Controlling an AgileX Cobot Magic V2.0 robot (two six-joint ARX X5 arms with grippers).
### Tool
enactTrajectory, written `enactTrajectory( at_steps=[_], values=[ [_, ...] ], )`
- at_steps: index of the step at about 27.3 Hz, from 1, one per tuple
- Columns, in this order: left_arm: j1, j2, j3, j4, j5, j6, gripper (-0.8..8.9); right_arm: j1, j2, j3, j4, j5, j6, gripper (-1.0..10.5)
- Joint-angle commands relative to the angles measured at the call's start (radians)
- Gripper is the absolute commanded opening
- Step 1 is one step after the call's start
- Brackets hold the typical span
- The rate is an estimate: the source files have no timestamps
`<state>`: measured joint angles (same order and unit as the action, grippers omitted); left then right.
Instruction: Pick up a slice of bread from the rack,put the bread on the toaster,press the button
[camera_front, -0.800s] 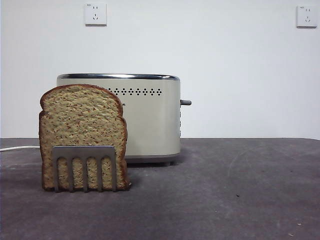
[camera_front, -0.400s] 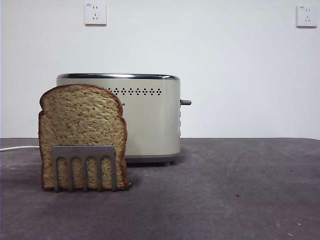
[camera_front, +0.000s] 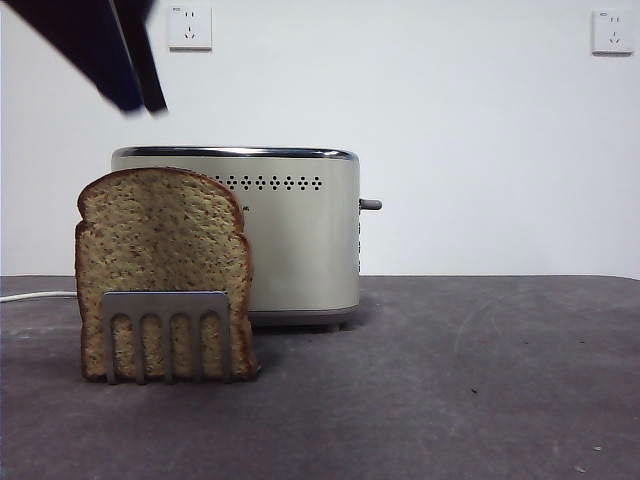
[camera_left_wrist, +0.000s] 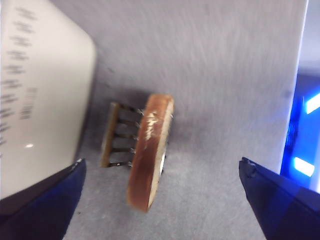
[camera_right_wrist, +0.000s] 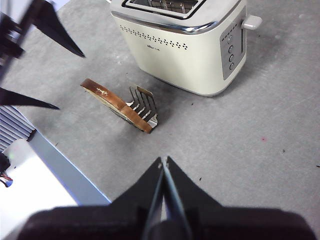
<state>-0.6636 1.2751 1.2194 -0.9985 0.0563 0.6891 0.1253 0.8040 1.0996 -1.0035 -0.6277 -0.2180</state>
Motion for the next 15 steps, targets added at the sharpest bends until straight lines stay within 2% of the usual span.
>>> enactTrajectory(
  at_steps=[1, 6, 8, 10, 11, 12, 15],
  values=[
    [-0.011, 0.056, 0.000, 0.018, -0.005, 0.043, 5.98, 0.003, -0.001, 0.001, -0.001, -0.003, -0.008, -0.1],
    [-0.011, 0.146, 0.000, 0.033, -0.027, 0.065, 5.88, 0.016, -0.001, 0.001, -0.001, -0.002, -0.008, -0.1],
    [-0.010, 0.158, 0.000, 0.035, -0.031, 0.076, 4.82, 0.027, -0.001, 0.001, -0.002, -0.002, -0.008, -0.1],
    [-0.009, 0.169, 0.000, 0.037, -0.032, 0.087, 4.59, 0.036, -0.001, 0.001, -0.002, -0.003, -0.008, -0.1],
    [-0.009, 0.171, 0.000, 0.037, -0.033, 0.097, 4.03, 0.039, -0.001, 0.001, -0.002, -0.002, -0.008, -0.1],
    [-0.009, 0.174, 0.000, 0.036, -0.033, 0.099, 3.04, 0.042, -0.001, 0.001, -0.002, -0.002, -0.008, -0.1],
    [-0.008, 0.180, 0.000, 0.031, -0.032, 0.099, 1.80, 0.042, -0.001, 0.001, -0.002, -0.002, -0.008, -0.1]
  ],
)
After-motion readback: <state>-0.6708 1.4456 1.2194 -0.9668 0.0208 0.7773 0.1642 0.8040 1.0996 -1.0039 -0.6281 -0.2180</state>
